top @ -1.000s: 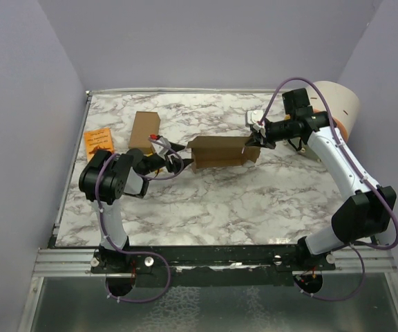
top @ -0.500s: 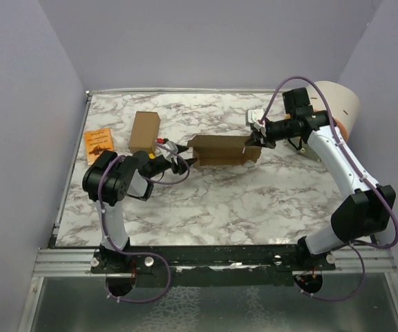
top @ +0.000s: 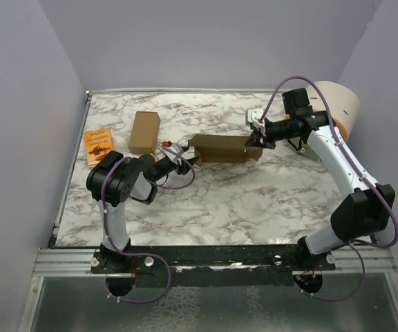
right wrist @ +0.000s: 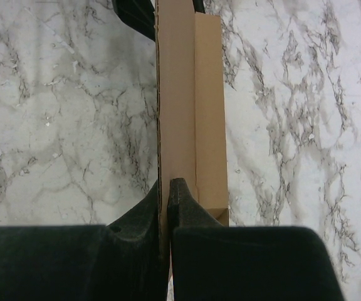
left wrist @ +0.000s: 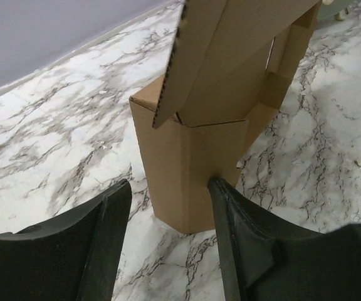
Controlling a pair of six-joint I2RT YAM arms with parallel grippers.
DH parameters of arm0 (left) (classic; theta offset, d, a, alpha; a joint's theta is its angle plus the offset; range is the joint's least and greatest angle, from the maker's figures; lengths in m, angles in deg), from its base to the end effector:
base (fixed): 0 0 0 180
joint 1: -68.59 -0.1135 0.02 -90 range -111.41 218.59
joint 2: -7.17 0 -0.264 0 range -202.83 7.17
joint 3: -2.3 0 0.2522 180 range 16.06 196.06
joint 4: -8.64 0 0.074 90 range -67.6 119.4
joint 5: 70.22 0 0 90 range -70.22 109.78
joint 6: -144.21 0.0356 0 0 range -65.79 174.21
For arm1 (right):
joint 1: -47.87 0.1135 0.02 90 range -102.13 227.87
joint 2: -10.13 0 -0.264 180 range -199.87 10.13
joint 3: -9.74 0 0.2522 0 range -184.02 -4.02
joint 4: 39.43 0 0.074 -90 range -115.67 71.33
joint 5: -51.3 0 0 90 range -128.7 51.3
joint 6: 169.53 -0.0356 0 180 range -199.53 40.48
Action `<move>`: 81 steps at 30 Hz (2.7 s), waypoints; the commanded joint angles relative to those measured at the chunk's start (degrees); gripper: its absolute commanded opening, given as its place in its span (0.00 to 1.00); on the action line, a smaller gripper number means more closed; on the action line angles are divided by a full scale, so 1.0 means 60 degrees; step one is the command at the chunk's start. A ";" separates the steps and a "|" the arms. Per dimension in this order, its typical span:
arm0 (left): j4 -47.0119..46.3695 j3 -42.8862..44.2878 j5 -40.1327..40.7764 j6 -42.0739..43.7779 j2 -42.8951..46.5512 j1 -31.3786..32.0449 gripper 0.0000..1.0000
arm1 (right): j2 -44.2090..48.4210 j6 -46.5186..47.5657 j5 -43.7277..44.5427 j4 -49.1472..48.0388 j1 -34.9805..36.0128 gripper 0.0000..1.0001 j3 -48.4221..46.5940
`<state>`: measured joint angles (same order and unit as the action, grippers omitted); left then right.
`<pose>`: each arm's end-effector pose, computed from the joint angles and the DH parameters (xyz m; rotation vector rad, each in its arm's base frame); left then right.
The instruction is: Fold the paper box
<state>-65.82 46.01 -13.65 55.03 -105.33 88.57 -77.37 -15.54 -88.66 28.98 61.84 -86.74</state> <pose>0.2898 -0.1262 0.1325 0.7348 1.3396 -0.6959 0.2912 0.1005 0.3332 -1.6188 1.5505 0.6819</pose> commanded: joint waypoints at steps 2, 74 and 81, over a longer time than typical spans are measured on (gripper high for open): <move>-0.2317 0.0136 0.0412 0.0156 -0.0290 0.0062 0.56 | -0.0437 -0.1021 0.0612 -0.0211 0.0087 0.01 0.0092; -0.2323 0.1363 0.0749 0.0009 0.0120 0.0210 0.38 | -0.3590 -0.3747 -0.1372 0.3330 0.0087 0.01 -0.5078; -0.2317 0.0753 0.0806 -0.0123 0.0793 0.0213 0.34 | -0.3566 -0.4081 -0.1817 0.3503 0.0086 0.01 -0.5169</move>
<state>-65.76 52.09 -7.51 54.92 -104.33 89.19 -98.55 -37.99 -94.45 48.11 62.00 -116.47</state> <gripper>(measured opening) 0.355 0.017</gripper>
